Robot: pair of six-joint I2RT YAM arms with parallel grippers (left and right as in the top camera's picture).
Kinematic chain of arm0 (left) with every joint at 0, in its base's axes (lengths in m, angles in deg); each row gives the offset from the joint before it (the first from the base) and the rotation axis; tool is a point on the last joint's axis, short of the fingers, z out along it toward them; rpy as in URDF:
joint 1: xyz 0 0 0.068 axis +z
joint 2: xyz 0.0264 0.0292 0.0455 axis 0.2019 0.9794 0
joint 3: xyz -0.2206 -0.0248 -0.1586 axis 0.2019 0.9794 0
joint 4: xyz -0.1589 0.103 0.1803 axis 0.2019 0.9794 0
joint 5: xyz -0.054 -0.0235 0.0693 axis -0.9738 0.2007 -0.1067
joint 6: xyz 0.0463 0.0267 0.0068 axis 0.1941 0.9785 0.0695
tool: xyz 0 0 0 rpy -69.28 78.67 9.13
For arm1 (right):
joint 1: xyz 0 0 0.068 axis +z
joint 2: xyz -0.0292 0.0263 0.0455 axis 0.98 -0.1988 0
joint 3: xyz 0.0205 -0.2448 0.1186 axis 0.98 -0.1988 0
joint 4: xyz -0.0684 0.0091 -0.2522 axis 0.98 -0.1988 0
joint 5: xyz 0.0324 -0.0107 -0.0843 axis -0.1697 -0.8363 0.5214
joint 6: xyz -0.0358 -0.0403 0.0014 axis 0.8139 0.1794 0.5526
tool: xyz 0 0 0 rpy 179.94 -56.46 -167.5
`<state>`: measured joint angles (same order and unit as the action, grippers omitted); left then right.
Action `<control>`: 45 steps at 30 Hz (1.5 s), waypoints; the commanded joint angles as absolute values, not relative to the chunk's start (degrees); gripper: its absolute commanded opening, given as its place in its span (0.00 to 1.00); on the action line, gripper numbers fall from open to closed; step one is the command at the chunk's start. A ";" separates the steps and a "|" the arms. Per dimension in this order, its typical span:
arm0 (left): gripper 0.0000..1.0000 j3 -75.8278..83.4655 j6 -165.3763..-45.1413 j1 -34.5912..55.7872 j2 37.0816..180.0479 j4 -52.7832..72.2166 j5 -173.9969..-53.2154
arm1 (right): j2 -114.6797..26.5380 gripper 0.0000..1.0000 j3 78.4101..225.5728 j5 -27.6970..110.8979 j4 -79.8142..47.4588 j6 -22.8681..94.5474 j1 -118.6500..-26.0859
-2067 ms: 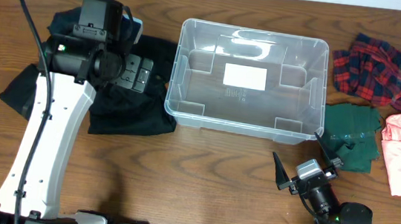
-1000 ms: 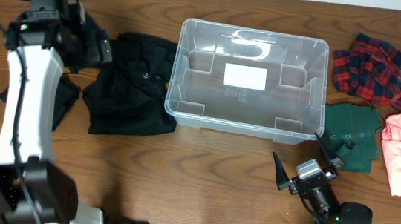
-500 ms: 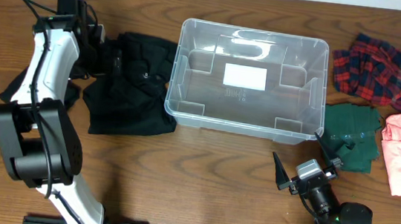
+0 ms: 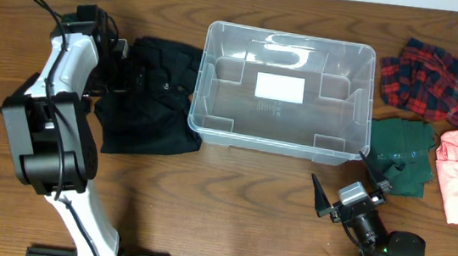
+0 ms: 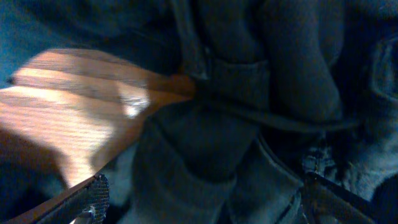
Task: Pack container
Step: 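Grasp the black taped garment bundle with the left gripper and lift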
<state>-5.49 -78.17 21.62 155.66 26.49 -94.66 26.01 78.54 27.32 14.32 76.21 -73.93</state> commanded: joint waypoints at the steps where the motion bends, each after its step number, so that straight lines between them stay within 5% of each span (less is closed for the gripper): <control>1: 0.98 -6.30 -77.62 21.84 158.65 26.93 -94.59 | 26.32 0.99 78.43 26.95 14.21 76.80 -73.58; 7: 1.00 -5.71 -77.60 21.82 160.70 27.19 -94.59 | 26.32 0.99 78.43 26.95 14.21 76.80 -73.58; 18: 0.77 -5.71 -77.60 21.82 160.90 28.59 -94.59 | 26.32 0.99 78.43 26.95 14.21 76.80 -73.60; 22: 0.55 -5.71 -77.62 21.82 160.90 28.79 -94.57 | 26.32 0.99 78.43 26.95 14.21 76.80 -73.58; 25: 0.50 -5.71 -77.62 21.82 160.90 28.79 -94.57 | 26.32 0.99 78.43 26.95 14.21 76.80 -73.58; 30: 0.07 -5.71 -77.64 21.82 160.90 29.01 -94.57 | 26.32 0.99 78.43 26.95 14.21 76.80 -73.60; 45: 0.06 -7.57 -78.98 21.87 157.29 30.25 -94.57 | 26.32 0.99 78.43 26.95 14.21 76.80 -73.58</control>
